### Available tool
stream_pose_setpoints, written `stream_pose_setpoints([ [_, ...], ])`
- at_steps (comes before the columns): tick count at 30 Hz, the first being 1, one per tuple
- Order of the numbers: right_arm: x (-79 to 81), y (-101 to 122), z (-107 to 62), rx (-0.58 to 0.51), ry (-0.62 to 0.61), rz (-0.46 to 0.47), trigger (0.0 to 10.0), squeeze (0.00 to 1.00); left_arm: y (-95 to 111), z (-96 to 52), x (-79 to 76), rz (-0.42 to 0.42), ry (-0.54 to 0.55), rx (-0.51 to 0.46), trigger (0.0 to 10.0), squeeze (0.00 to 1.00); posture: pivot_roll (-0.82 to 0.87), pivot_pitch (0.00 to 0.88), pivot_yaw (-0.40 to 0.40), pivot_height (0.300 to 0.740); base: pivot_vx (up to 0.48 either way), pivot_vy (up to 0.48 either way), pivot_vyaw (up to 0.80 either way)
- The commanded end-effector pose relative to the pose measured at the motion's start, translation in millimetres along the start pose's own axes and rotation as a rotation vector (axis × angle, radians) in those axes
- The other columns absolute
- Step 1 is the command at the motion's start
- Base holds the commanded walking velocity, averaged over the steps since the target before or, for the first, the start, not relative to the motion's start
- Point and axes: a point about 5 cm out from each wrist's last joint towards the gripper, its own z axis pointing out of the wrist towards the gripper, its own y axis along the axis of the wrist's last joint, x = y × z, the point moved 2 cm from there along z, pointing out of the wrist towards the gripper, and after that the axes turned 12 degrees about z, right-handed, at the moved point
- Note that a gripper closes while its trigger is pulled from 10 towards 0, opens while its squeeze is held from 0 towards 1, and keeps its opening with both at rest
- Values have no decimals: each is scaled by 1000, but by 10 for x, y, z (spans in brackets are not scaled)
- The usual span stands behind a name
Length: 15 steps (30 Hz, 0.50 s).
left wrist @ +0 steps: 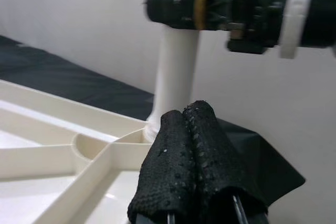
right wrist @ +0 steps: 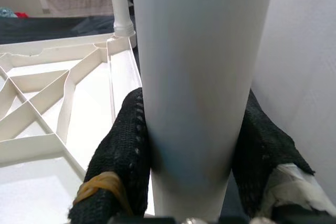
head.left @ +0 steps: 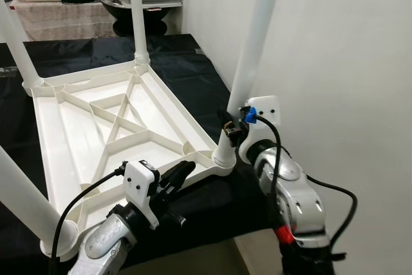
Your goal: Building children table
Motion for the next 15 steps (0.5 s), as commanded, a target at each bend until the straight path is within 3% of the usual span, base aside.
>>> stream_pose_setpoints([
  [1,-1,-199,28,114,-14,57,10000,0,-26,-12,-13,0,5,5,10000,0,-65,84,-112,740,0,0,0],
  [3,23,-90,30,77,45,50,10000,0,-22,-13,-10,0,7,4,10000,0,-67,87,-112,740,0,0,0],
  [4,79,17,18,47,164,71,10000,1000,-18,-16,-8,0,8,1,10000,0,-71,94,-108,740,0,0,0],
  [5,79,17,18,47,164,71,10000,1000,-18,-16,-8,0,8,1,10000,0,-71,94,-108,740,0,0,0],
  [7,107,211,-46,-4,406,35,10000,1000,-8,-22,-10,-1,5,-1,10000,0,-68,103,-102,740,0,0,0],
  [8,107,211,-46,-4,406,35,10000,1000,-8,-22,-10,-1,5,-1,10000,0,-68,103,-102,740,0,0,0],
  [9,84,282,-80,-17,494,14,10000,1000,-2,-26,-13,-2,3,-2,10000,0,-63,107,-100,740,0,0,0],
  [10,84,282,-80,-17,494,14,10000,1000,-2,-26,-13,-2,3,-2,10000,0,-63,107,-100,740,0,0,0],
  [11,27,352,-105,-18,572,-10,10000,1000,2,-33,-15,-2,1,-2,10000,0,-61,113,-98,740,0,0,0],
  [13,27,352,-105,-18,572,-10,10000,1000,2,-33,-15,-2,1,-2,10000,0,-61,113,-98,740,0,0,0],
  [14,-61,423,-110,-21,621,-72,10000,1000,10,-44,-17,-1,-1,-2,10000,0,-51,124,-94,740,0,0,0],
  [15,-61,423,-110,-21,621,-72,10000,1000,10,-44,-17,-1,-1,-2,10000,0,-51,124,-94,740,0,0,0],
])
